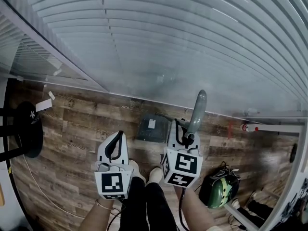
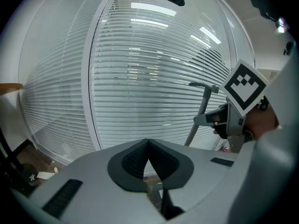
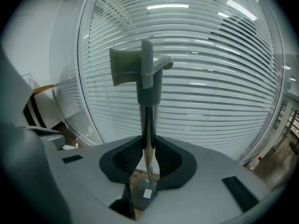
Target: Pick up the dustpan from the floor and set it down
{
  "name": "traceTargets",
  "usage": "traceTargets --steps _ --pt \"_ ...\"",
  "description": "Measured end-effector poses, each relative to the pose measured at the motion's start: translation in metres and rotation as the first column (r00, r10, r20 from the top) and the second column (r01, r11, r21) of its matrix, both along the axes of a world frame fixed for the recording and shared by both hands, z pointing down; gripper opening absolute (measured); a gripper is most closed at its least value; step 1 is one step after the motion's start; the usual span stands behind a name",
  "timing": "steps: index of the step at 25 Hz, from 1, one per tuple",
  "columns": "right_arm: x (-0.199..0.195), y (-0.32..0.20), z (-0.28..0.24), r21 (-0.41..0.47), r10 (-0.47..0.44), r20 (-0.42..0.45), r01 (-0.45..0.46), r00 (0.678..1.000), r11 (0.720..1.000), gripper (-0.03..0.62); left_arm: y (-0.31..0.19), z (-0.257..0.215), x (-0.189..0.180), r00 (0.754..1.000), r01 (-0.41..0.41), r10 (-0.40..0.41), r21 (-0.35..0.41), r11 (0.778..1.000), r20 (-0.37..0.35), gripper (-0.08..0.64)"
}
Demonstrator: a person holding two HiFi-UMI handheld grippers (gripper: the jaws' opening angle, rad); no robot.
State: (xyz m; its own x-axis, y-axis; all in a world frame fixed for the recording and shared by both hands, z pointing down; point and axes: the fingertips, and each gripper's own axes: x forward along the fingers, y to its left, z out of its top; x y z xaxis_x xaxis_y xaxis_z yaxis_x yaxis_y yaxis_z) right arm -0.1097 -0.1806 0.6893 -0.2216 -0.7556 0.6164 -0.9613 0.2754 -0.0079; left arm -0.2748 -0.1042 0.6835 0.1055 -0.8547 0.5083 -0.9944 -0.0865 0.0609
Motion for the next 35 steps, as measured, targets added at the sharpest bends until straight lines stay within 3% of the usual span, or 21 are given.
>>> traceTargets --steps 35 --pt "0.006 -0.015 0.005 0.030 0.006 0.001 -0.006 1.000 1.000 0.100 0.007 0.007 -0.002 1.000 0.010 -0.009 -0.010 1.000 0.015 0.017"
